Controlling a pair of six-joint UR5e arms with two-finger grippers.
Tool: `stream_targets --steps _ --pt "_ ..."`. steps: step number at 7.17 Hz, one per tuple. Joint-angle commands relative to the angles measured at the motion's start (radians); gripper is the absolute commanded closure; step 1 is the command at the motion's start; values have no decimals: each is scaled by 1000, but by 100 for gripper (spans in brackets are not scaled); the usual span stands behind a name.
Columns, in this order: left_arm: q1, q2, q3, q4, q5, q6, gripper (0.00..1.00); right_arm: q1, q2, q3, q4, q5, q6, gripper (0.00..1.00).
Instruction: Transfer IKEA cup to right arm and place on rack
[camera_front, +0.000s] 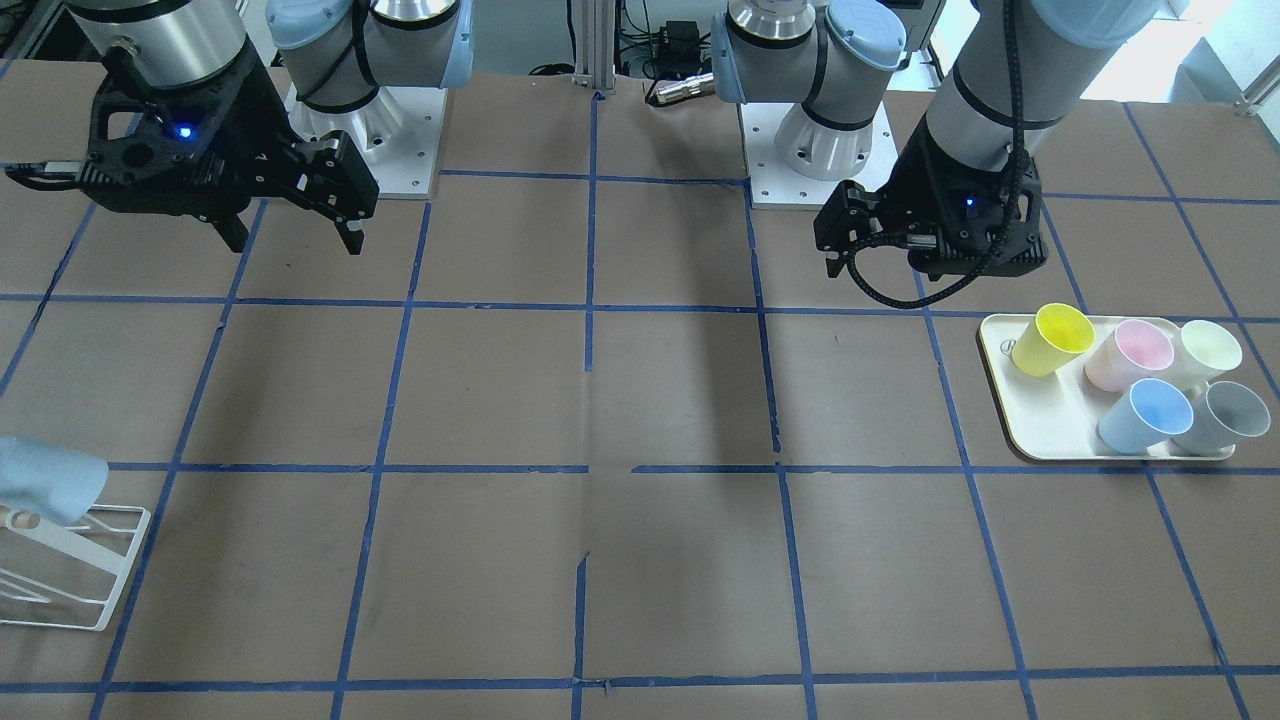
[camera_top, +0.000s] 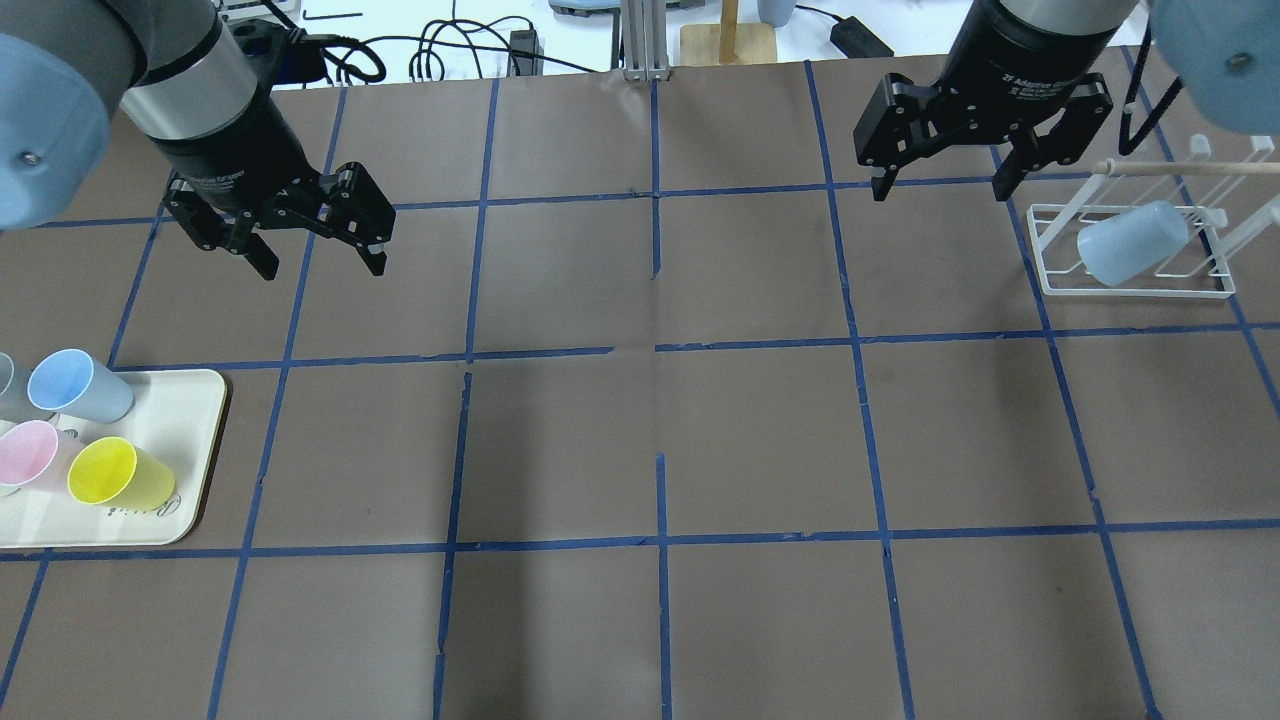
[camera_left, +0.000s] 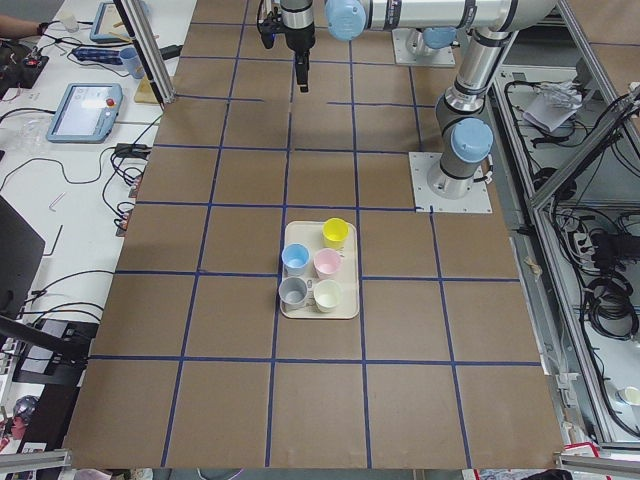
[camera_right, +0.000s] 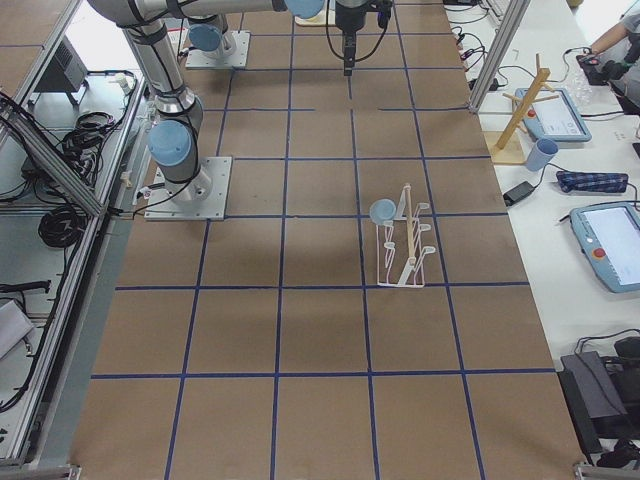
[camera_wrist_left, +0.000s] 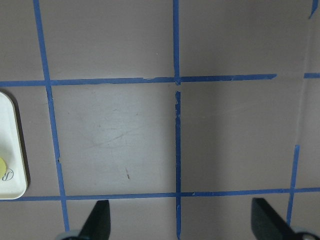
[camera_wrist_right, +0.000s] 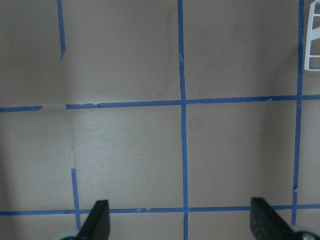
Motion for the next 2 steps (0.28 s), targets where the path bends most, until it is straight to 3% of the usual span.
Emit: stream_targets --steps 1,2 --pt "-2 6 0 -4 3 0 0 8 4 0 -11 -1 5 0" --pt "-4 8 -2 -4 3 0 0 8 4 0 -11 0 5 0"
